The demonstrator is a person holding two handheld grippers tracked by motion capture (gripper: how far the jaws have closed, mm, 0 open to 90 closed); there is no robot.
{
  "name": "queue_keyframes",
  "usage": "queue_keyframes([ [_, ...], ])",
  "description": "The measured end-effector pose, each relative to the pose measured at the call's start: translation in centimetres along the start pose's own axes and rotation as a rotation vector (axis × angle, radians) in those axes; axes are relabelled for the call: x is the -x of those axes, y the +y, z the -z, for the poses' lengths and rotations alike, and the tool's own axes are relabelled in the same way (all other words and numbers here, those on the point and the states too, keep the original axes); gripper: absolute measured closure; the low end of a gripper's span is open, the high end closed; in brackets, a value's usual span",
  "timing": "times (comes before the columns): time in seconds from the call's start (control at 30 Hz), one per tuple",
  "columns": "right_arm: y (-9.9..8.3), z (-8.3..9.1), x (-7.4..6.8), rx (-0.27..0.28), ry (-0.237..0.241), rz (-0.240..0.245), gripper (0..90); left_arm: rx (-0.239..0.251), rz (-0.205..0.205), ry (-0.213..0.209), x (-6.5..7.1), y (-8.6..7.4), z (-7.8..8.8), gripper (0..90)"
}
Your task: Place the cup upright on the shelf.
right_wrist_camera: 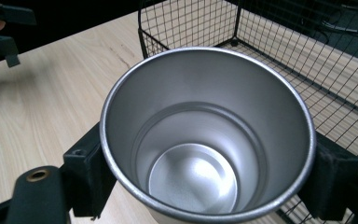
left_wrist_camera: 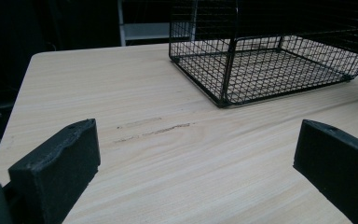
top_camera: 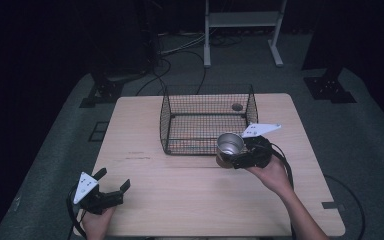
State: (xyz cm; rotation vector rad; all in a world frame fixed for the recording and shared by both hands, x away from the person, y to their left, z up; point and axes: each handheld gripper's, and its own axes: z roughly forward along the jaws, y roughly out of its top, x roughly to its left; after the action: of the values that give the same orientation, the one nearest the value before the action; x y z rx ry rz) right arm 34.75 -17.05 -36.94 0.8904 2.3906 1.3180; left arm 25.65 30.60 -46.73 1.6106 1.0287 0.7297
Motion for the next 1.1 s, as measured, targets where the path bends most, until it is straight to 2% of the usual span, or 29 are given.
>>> queue_keyframes([
  [0.2,1.6,0.0,0.2,0.004,-0.002,0.02,17.7,0.003,-0.003,0.001,0.0,0.0,0.0,0.0],
  [0.47,3.6,-0.4,1.3,0.01,-0.002,-0.008,17.7,0.005,0.002,-0.002,-0.1,0.0,0.0,0.0],
  [0.7,5.7,-0.8,2.3,0.003,-0.028,-0.003,17.7,0.001,-0.003,-0.004,0.0,0.0,-0.1,0.0],
  [0.93,7.4,-1.4,3.0,-0.02,-0.049,0.01,17.7,0.002,-0.003,-0.005,0.0,0.0,-0.1,0.0],
  [1.1,8.6,-2.5,3.7,-0.05,-0.058,0.006,17.7,0.002,-0.001,-0.007,-0.1,0.0,-0.1,0.0],
])
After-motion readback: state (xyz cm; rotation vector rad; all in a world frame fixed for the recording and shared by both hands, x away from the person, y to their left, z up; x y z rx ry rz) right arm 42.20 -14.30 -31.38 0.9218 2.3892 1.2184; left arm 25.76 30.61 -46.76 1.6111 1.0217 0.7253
